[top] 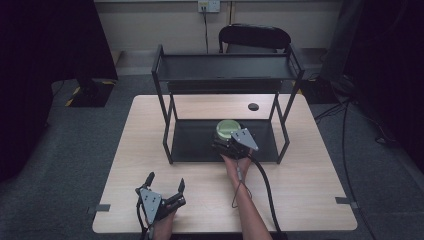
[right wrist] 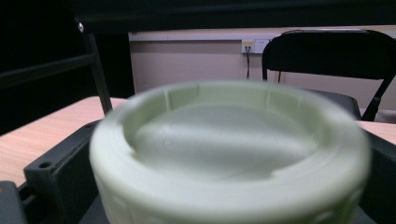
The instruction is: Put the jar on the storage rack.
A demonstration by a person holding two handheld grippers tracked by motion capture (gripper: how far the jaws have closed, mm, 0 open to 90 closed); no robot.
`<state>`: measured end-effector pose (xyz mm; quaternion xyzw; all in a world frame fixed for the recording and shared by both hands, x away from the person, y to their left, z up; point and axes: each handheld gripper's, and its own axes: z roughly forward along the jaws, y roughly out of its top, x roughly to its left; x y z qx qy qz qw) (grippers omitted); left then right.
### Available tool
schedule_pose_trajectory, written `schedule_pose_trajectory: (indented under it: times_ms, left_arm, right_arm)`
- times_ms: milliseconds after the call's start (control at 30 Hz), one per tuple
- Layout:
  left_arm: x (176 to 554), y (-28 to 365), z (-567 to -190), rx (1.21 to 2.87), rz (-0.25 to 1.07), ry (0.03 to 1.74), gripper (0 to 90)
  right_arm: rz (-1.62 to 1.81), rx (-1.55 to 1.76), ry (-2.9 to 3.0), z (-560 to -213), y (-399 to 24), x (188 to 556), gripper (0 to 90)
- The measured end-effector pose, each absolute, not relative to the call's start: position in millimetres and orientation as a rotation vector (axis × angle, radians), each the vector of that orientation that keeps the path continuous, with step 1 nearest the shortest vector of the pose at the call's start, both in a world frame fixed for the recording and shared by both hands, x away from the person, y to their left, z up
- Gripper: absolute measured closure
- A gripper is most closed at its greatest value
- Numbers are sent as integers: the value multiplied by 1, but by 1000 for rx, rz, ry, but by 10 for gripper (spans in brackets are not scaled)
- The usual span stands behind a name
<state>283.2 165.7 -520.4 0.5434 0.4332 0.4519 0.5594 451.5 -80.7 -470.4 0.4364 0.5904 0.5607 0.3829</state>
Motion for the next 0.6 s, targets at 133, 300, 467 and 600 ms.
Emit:
schedule_pose_trajectory:
  times_ms: [133,300,467,600]
  left_arm:
    - [283,166,-520,1281,1065,1021,7]
    - [283,166,-520,1282,1066,1021,7]
    - [283,166,-520,1281,1066,1021,9]
    - [283,166,-520,1281,1066,1021,11]
  right_arm:
    - [1428,1107,1497,-467,-82,450,0]
    - [1407,1101,1498,-467,-84,450,0]
    - [1405,1111,1523,-464,-83,448,0]
    - [1407,1117,1518,-463,-83,446,0]
